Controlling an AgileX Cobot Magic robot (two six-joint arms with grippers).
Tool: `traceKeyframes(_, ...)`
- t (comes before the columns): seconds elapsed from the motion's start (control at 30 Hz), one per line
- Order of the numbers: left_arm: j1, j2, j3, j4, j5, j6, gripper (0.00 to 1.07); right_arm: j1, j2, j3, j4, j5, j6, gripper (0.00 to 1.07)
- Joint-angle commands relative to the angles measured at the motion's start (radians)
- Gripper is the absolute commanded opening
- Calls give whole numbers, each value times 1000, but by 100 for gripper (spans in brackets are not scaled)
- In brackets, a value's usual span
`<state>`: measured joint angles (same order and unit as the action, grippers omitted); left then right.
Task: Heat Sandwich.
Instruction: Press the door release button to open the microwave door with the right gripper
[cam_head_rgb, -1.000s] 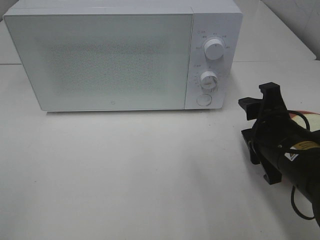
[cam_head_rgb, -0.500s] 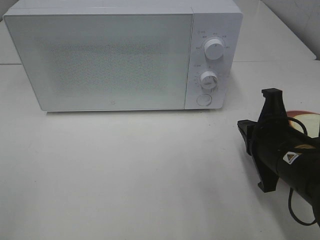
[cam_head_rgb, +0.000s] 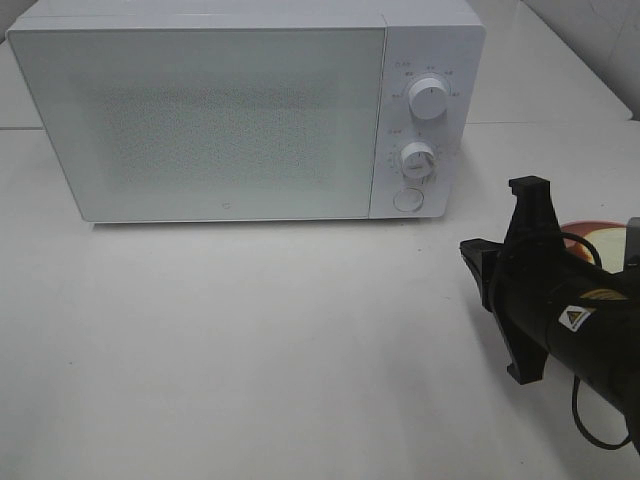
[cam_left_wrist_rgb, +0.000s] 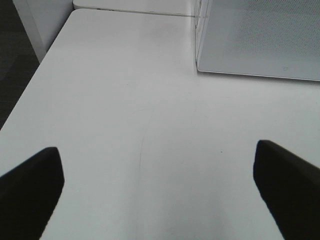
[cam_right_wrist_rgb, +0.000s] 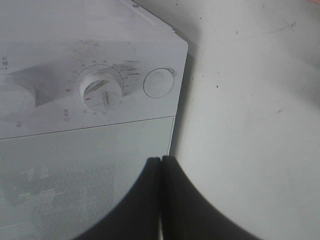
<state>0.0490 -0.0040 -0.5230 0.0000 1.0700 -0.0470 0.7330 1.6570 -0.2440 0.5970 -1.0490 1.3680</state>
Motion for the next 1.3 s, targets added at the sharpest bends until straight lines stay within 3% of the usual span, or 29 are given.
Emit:
traceKeyframes(0.03,-1,-26,1,0,-10,0,98,4,14,-24,20,8,4,0)
traceKeyframes(0.6,-1,-26,1,0,-10,0,98,2,196,-186,66,5,18,0)
traceKeyframes(1.3,-1,-26,1,0,-10,0,98,-153,295,-382,-3,136,-17,0)
